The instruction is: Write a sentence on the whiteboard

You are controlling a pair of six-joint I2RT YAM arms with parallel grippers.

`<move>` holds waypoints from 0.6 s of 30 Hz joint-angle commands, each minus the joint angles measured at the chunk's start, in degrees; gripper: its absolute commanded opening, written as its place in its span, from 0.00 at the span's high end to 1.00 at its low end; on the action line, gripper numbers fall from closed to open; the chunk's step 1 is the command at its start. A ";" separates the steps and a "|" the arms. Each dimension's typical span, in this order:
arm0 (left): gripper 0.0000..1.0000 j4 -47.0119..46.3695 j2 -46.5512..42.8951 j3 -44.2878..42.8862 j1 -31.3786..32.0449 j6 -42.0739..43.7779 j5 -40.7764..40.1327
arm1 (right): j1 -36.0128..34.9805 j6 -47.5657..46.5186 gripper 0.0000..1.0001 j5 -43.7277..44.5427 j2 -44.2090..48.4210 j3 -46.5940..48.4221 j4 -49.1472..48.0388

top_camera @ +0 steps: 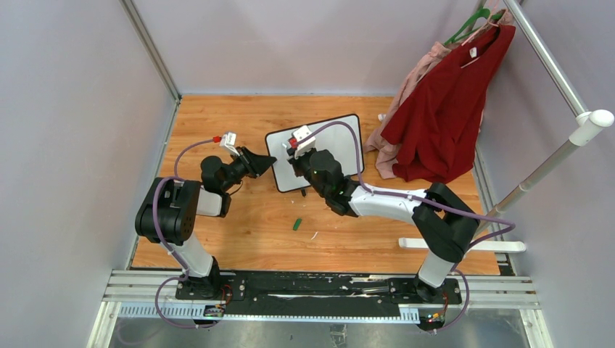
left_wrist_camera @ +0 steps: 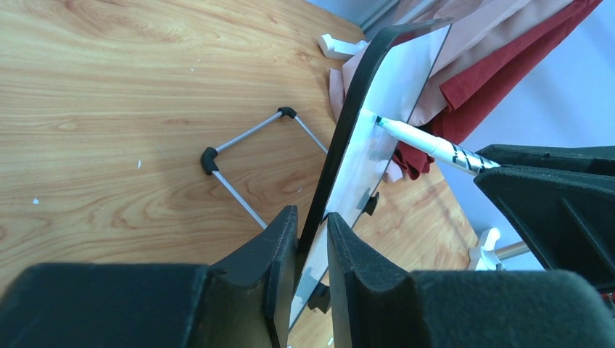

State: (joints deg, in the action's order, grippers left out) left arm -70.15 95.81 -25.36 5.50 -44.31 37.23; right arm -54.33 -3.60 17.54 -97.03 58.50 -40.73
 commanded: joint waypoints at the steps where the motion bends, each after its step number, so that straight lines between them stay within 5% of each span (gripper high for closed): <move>1: 0.74 -1.65 -1.78 0.35 0.31 0.81 -0.14 | 0.84 1.56 1.00 1.56 -0.29 -1.43 -0.40; 18: 0.74 -1.70 -2.05 0.49 0.31 0.72 -0.22 | 1.35 2.70 1.00 1.15 3.35 -5.64 -1.79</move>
State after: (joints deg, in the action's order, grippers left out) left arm -70.15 95.81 -25.36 5.50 -44.34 36.62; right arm -54.24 -2.09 17.63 -96.07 54.30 -40.97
